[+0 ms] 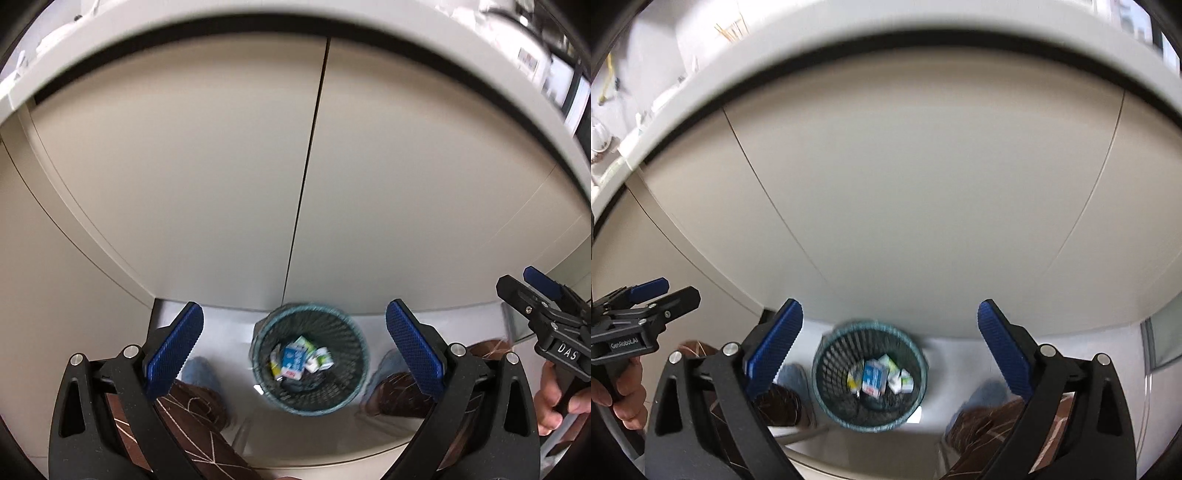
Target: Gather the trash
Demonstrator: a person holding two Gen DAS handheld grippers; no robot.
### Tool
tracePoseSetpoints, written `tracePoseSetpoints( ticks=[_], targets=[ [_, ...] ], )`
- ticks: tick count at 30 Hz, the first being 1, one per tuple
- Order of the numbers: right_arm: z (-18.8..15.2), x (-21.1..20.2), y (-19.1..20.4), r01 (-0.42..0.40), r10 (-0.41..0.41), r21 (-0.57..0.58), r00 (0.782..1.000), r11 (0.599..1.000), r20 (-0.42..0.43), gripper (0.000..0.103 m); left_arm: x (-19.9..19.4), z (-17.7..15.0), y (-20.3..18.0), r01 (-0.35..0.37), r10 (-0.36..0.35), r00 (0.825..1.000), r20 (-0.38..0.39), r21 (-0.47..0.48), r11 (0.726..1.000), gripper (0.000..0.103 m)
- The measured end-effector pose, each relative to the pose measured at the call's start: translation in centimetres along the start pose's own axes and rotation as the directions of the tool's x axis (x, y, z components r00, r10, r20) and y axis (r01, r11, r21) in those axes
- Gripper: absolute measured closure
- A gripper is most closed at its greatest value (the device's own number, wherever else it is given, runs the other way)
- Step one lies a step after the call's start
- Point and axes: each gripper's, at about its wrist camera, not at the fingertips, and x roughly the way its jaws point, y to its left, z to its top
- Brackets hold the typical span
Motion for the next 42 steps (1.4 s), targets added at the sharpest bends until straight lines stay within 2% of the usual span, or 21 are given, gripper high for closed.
tracePoseSetpoints(
  ticks=[5,11,20,25,31,37,42],
  targets=[
    [3.1,-3.8,0.3,0.023,-0.019,-0.052,0.996,0.998,0.089,0.011,-4.0,2.8,-1.2,-0.012,0.011,0.998,0.057,0.011,1.0,0.006],
    [6.5,-7.4,-0.1,0.037,-0.028,-0.059,0.988,0.998,0.155,0.011,-7.5,6.2,-2.5,-0.02,0.019,0.992,0.124,0.009,1.0,0.006],
    [11.8,-11.7,0.2,0.052,-0.036,-0.063,0.971,0.997,0.238,0.011,-10.9,11.1,-4.1,-0.008,0.001,0.983,0.184,0.038,0.999,0.006],
    [15.3,-13.1,0.4,0.056,-0.034,-0.07,0.959,0.996,0.28,0.011,-11.4,14.4,-5.0,0.007,-0.013,0.981,0.193,0.031,0.999,0.006],
    [19.6,-12.6,0.7,0.046,-0.014,-0.098,0.953,0.994,0.303,0.011,-10.7,19.2,-5.8,-0.008,0.003,0.978,0.207,0.023,1.0,0.006],
    [23.9,-9.7,0.2,0.025,-0.004,-0.079,0.967,0.997,0.254,0.011,-7.6,23.6,-6.6,-0.041,0.04,0.983,0.18,0.002,0.999,0.006],
    [26.6,-7.7,0.0,0.044,-0.025,-0.076,0.971,0.996,0.236,0.011,-4.4,27.0,-7.2,-0.046,0.048,0.989,0.141,-0.017,0.999,0.006]
  ],
)
